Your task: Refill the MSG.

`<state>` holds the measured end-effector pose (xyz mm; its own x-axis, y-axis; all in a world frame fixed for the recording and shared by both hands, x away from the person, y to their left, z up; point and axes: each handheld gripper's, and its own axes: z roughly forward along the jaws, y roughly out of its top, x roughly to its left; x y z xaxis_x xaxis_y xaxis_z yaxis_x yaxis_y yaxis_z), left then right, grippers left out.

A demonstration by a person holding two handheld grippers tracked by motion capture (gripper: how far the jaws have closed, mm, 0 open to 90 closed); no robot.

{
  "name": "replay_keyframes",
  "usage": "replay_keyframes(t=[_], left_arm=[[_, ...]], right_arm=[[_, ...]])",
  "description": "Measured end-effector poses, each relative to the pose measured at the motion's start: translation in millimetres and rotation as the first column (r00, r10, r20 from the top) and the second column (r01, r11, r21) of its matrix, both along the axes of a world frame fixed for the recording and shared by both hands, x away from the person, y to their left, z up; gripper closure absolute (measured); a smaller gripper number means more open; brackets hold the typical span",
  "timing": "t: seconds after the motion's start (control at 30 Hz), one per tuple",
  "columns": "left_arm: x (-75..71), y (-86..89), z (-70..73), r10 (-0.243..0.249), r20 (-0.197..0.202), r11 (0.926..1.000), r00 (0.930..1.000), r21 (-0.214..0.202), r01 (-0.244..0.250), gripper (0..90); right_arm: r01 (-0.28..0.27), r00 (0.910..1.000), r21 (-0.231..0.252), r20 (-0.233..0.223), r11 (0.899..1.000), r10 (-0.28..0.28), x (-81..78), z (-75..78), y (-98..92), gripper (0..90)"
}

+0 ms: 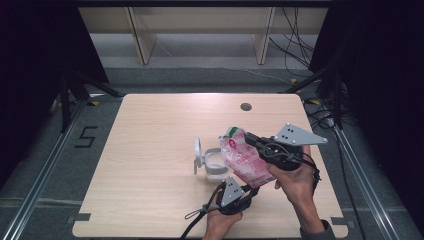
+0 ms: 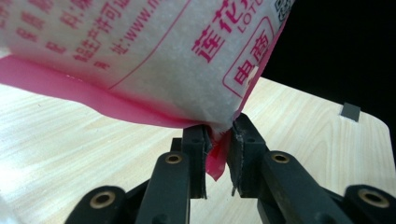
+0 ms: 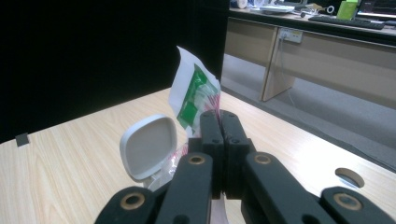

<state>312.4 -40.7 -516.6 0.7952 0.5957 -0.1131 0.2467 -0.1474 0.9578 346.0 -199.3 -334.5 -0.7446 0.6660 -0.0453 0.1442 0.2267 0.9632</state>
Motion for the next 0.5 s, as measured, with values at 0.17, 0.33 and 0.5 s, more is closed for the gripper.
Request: replay_keyframes(t=[0.17, 0.33, 0.5], left_arm=[[-1.0, 1.9, -0.8, 0.001, -0.034, 1.0000, 0.9994, 0.009, -0.001, 76.5], [-1.3, 2.7, 0.4, -0.016, -0.044, 0.9995, 0.9989, 0.026, 0.017, 74.0], [-0.3, 3.4, -1.1, -0.025, -0.059, 0.9988, 0.9979, 0.040, 0.027, 72.1]], right_arm=[[0.008, 0.9999, 0.001, -0.006, 1.000, -0.008, -1.9, -3.0, -3.7, 90.0], [0.020, 0.9998, 0.003, -0.005, 1.000, -0.020, -4.2, -4.8, -9.3, 90.0], [0.031, 0.9995, -0.012, -0.007, 0.999, -0.031, -6.2, -8.4, -13.3, 90.0]])
